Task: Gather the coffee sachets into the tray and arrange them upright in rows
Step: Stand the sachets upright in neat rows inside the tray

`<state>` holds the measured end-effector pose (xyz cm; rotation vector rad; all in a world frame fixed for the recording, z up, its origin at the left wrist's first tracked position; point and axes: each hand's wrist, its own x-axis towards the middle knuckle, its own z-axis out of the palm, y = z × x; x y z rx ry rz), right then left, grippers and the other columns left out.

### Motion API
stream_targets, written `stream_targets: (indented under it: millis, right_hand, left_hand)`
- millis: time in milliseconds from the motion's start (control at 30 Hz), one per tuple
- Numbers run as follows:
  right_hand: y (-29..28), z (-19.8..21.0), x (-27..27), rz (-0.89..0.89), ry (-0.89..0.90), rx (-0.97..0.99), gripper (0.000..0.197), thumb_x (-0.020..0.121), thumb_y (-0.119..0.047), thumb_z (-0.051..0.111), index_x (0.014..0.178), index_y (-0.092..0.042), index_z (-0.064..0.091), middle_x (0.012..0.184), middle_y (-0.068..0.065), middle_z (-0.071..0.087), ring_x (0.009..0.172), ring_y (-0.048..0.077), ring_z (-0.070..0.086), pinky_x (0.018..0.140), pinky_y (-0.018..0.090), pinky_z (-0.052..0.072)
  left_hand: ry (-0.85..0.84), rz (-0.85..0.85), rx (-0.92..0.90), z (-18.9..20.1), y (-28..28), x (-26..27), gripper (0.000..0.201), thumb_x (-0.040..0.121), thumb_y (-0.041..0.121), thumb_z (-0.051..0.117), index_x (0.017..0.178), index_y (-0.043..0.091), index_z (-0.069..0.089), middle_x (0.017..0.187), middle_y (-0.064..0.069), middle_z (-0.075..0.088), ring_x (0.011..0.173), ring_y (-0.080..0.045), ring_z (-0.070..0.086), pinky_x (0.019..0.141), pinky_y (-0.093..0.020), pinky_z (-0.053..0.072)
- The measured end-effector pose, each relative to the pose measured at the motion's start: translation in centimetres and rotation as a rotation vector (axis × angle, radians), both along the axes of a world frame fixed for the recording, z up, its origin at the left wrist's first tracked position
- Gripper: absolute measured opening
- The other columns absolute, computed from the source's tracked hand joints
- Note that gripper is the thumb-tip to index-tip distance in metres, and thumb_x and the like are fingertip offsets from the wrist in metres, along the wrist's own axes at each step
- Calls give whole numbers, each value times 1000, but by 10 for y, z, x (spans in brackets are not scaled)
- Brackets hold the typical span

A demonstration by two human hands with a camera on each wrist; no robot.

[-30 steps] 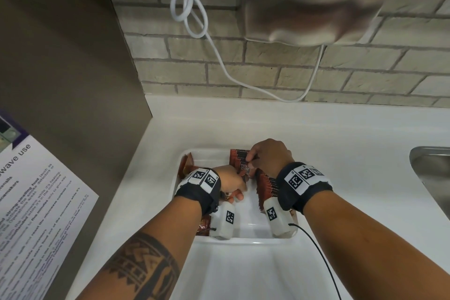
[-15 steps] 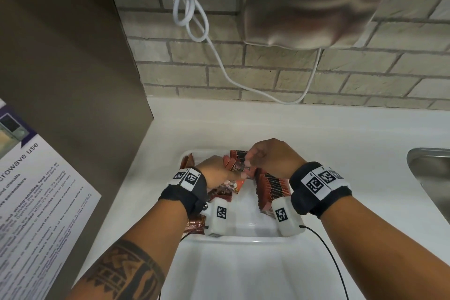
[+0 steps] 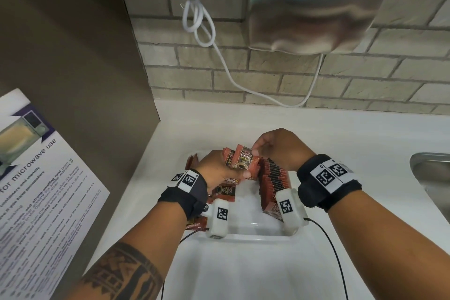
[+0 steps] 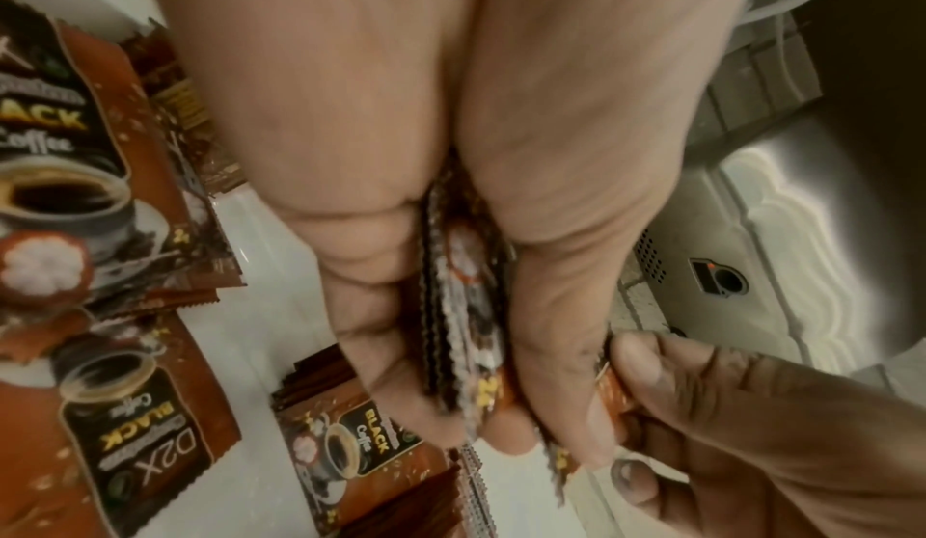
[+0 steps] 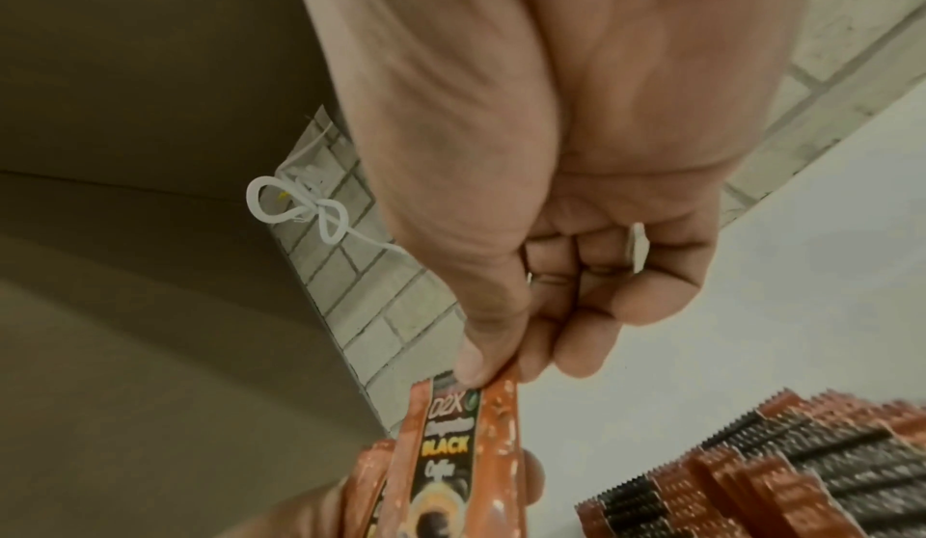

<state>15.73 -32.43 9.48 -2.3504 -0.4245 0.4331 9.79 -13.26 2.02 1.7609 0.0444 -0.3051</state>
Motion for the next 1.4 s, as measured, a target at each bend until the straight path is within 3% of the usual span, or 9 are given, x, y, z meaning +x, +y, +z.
stream_targets:
  millis: [133, 267, 400, 567, 800, 967, 1067, 1200, 1400]
  right_hand:
    - [0, -1, 1, 2, -100, -49, 8, 91, -21, 69, 86, -22, 75, 78, -16, 66, 75, -1, 57, 63, 14, 38]
    - [-3, -9, 5, -20, -185, -124, 17, 89, -18, 65, 78, -26, 76, 78, -18, 61, 77, 2, 55, 63, 14, 35]
    - [-3, -21, 6, -32, -205, -180, 22, 86, -20, 65, 70, -33, 74, 81, -14, 60, 81, 8, 58, 64, 19, 41]
    - [5, -32, 5, -36, -149, -231, 27, 83, -17, 63, 64, -33, 74, 73, -10, 66, 75, 12, 64, 74, 33, 56]
    - [14, -46, 6, 6, -139, -321, 36, 79, -15, 61, 51, -36, 66, 70, -16, 67, 78, 8, 62, 81, 33, 55]
    - [14, -47, 7, 11, -121, -363, 29, 81, -15, 60, 63, -35, 72, 78, -14, 65, 83, 12, 61, 77, 32, 53]
    - [15, -47, 8, 19, -128, -376, 27, 84, -15, 61, 70, -33, 75, 76, -17, 59, 84, 12, 59, 80, 32, 52]
    - [16, -49, 9, 26, -123, -380, 26, 83, -14, 62, 71, -34, 75, 79, -18, 59, 89, 12, 61, 85, 34, 53]
    - [16, -51, 11, 4, -102, -349, 26, 80, -14, 67, 66, -35, 69, 82, -17, 64, 89, 12, 64, 87, 35, 54]
  left_hand:
    - [10, -1, 192, -1, 2, 2, 50, 65, 51, 89, 104, 22, 77, 100, 2, 78, 99, -21, 72, 100, -48, 53]
    - [158, -159, 558, 9, 4, 0, 43, 85, 53, 72, 88, 10, 78, 82, 1, 77, 85, -18, 72, 86, -34, 54]
    - [335, -266, 579, 7, -8, 0, 32, 90, 43, 73, 85, 10, 74, 64, 5, 73, 55, -7, 66, 70, -29, 59]
    - [368, -258, 445, -6, -22, 8, 31, 95, 29, 69, 121, 14, 65, 79, -1, 71, 58, -11, 62, 54, -24, 51]
    - [360, -342, 472, -19, -34, 23, 41, 97, 27, 65, 133, 9, 59, 88, -5, 71, 64, -15, 62, 70, -33, 54]
    - [378, -348, 479, -21, -34, 26, 17, 98, 27, 64, 99, 11, 69, 87, -6, 70, 61, -14, 61, 62, -28, 53]
    - [391, -328, 464, -22, -33, 28, 17, 97, 27, 65, 89, 13, 67, 87, -6, 70, 60, -14, 61, 62, -27, 54]
    - [382, -340, 479, -23, -32, 31, 20, 98, 29, 65, 92, 10, 69, 87, -4, 72, 61, -14, 62, 64, -27, 55]
    - [384, -345, 463, -22, -33, 31, 34, 98, 28, 64, 113, -2, 69, 95, -9, 72, 73, -21, 62, 82, -35, 57]
